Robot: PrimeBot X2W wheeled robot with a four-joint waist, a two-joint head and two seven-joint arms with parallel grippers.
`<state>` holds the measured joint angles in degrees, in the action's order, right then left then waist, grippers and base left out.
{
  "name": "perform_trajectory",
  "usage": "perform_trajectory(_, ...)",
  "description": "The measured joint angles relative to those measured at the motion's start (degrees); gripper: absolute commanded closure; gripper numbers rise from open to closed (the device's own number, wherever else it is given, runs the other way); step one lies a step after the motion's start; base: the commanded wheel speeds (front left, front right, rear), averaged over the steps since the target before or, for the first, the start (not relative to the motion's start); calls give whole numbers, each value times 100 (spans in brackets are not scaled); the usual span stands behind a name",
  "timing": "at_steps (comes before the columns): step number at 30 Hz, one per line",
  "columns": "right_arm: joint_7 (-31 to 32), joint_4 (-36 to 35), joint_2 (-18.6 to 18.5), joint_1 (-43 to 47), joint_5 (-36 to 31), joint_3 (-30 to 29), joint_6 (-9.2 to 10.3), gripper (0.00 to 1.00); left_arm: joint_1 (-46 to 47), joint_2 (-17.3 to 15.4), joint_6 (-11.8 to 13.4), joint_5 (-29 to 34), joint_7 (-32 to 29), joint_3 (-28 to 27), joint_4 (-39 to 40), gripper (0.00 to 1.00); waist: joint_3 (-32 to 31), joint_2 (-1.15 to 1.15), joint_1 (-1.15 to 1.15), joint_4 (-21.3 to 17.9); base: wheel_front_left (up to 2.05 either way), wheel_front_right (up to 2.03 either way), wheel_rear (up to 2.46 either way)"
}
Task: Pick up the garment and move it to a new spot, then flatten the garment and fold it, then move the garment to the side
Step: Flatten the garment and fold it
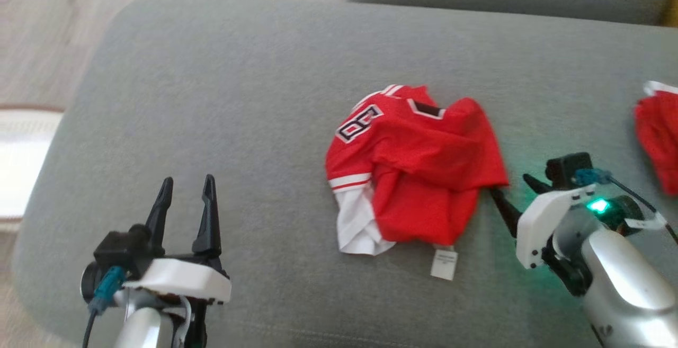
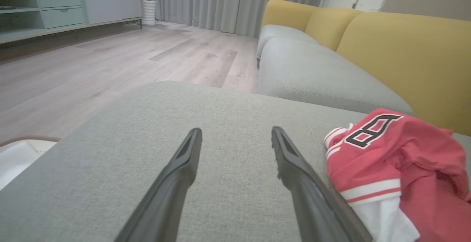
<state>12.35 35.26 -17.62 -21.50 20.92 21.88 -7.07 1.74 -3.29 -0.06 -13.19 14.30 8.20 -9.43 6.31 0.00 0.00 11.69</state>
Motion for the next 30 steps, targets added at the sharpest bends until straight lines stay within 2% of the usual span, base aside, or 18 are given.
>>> perform_trajectory(4,242,180,-100,-235,331,372,0,0,62,18,2,-1,0,-11,-4,0,153,0,0,262,0,0,0)
perform_trajectory(9,186,500,-186,-610,389,369,0,0,119,42,5,-3,0,-21,-7,0,282,0,0,487,0,0,0)
perform_trajectory(10,126,586,-181,-665,387,324,0,22,119,44,7,-3,0,-26,-7,0,291,0,0,511,0,0,0)
perform_trajectory(11,85,668,-178,-702,377,286,0,65,119,45,7,-3,0,-32,-7,0,288,0,0,522,0,0,0)
perform_trajectory(12,32,731,-176,-723,360,247,0,100,119,46,8,-3,0,-38,-5,0,278,0,0,523,0,0,0)
perform_trajectory(20,-430,558,-193,-754,309,19,0,100,116,54,32,-9,0,-137,-4,0,185,0,0,310,0,0,0)
perform_trajectory(24,-537,218,-432,-957,238,-274,0,100,116,56,42,-10,0,-122,-4,0,141,0,0,173,0,0,0)
perform_trajectory(27,-447,-141,-654,-1048,211,-459,0,100,115,56,41,-10,0,-129,-5,0,95,0,0,78,0,0,0)
perform_trajectory(30,-30,-565,-776,-930,147,-483,0,100,98,57,41,-9,0,-132,-9,0,58,0,0,-50,0,0,0)
